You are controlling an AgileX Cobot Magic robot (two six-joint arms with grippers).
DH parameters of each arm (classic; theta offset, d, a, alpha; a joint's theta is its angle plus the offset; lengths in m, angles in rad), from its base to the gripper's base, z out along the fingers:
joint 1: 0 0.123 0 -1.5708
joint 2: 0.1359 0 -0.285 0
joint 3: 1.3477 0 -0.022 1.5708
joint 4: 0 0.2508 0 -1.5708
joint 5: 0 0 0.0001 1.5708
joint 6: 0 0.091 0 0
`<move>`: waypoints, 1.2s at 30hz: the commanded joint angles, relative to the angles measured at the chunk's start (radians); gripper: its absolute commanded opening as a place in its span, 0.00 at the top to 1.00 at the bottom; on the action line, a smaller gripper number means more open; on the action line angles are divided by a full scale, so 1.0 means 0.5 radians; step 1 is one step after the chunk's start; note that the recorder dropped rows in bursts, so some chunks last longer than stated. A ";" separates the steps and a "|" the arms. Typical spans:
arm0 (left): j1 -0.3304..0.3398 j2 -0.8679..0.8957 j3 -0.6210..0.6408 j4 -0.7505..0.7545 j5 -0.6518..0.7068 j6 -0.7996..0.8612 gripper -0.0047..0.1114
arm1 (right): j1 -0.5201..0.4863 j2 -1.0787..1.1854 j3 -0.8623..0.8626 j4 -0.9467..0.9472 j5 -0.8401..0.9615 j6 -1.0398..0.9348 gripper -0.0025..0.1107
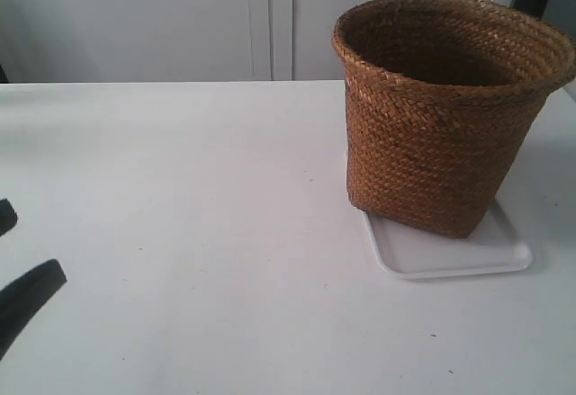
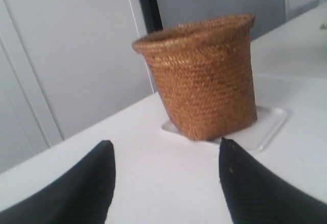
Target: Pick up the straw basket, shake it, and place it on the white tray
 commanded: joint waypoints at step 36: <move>0.140 -0.093 0.183 -0.238 0.693 -0.489 0.41 | -0.011 -0.008 0.010 0.235 0.215 -0.048 0.57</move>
